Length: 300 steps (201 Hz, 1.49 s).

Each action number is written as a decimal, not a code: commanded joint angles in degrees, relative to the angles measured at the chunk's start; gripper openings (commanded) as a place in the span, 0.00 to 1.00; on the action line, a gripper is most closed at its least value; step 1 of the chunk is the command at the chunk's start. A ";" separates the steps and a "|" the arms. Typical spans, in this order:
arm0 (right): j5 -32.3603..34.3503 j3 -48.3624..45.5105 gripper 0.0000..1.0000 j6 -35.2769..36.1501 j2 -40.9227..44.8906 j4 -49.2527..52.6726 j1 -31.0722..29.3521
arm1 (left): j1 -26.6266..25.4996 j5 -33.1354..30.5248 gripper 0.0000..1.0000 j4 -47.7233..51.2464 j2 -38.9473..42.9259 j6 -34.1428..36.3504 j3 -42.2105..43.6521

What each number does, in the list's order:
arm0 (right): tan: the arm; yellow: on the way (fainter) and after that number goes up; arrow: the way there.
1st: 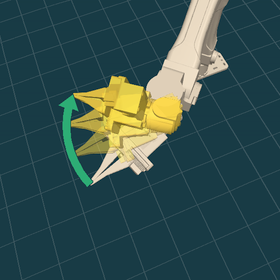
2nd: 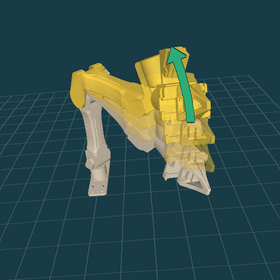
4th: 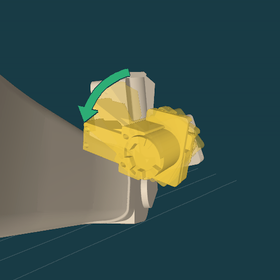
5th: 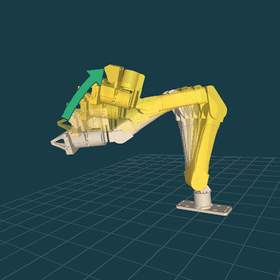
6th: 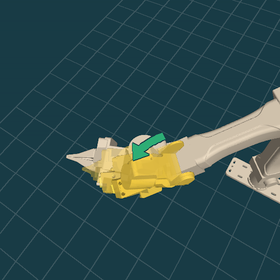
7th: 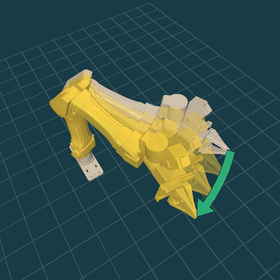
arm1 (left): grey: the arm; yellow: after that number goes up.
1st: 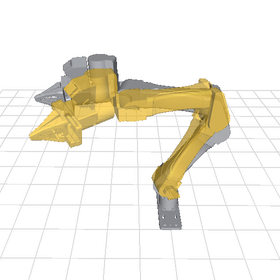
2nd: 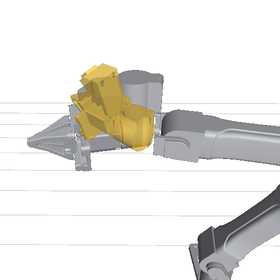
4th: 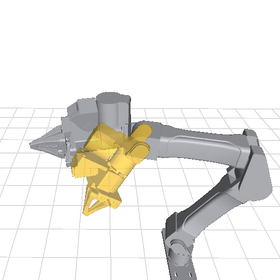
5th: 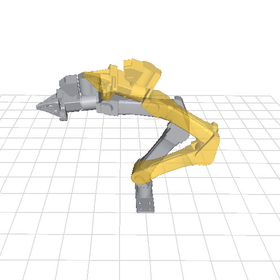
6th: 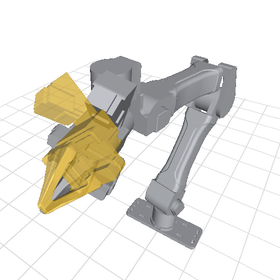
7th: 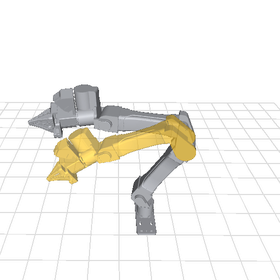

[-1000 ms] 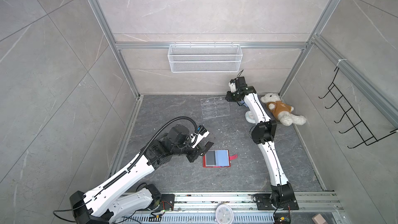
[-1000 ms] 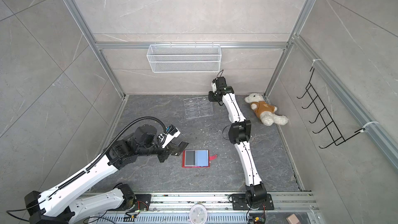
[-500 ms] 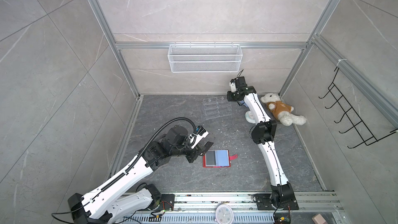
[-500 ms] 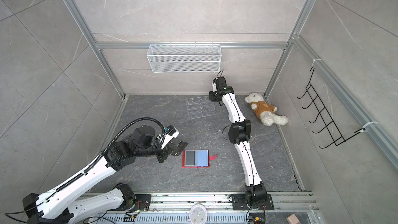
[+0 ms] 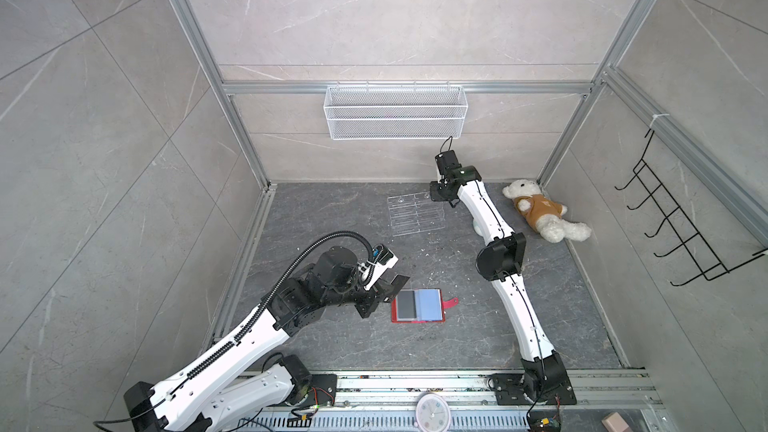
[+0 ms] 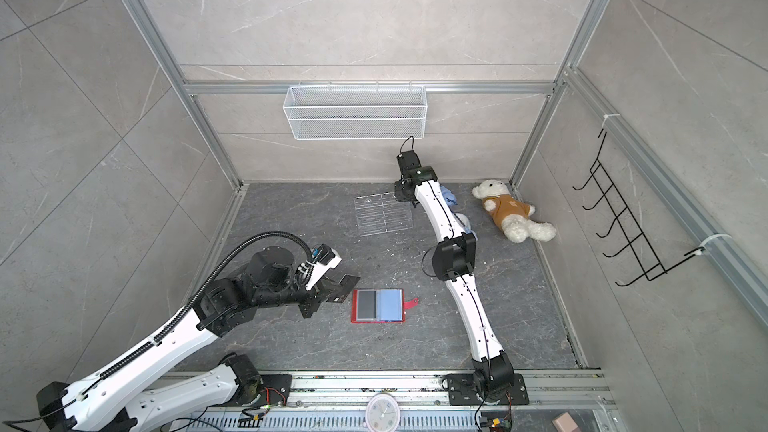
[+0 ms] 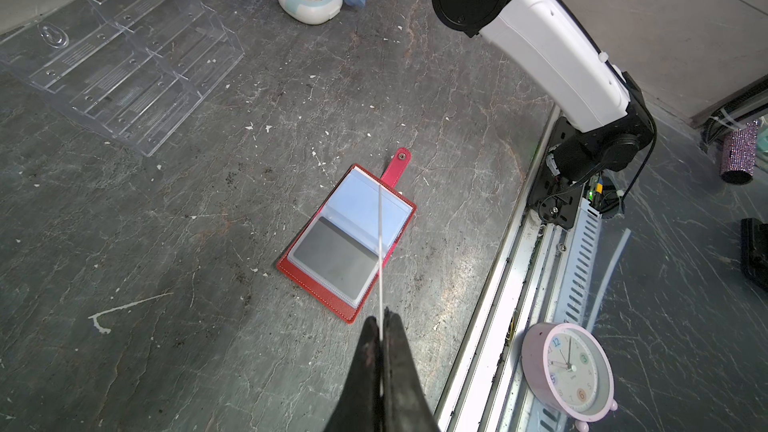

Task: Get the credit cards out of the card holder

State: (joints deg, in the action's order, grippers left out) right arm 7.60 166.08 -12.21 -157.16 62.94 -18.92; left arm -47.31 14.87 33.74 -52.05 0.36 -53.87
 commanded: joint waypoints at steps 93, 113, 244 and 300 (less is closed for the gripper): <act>8.23 14.08 0.08 -12.21 -0.96 20.34 -3.56 | 0.02 -0.89 0.00 -1.57 5.63 -2.12 1.74; 8.22 14.13 0.08 -12.90 -1.13 21.90 -3.74 | -0.15 -0.54 0.00 -1.76 5.61 -2.29 1.85; 5.01 15.33 0.08 -13.46 -5.00 23.37 -4.31 | -1.27 -1.69 0.00 -1.03 4.86 -1.94 1.48; 5.52 15.33 0.11 -15.51 -5.61 25.72 -4.35 | -1.23 -1.79 0.00 -1.46 4.24 -2.05 1.47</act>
State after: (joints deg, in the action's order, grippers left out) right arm 12.67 178.39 -26.04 -160.79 84.51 -22.83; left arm -48.29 13.54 33.21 -47.72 -1.32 -51.88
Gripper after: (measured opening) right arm 0.172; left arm 0.049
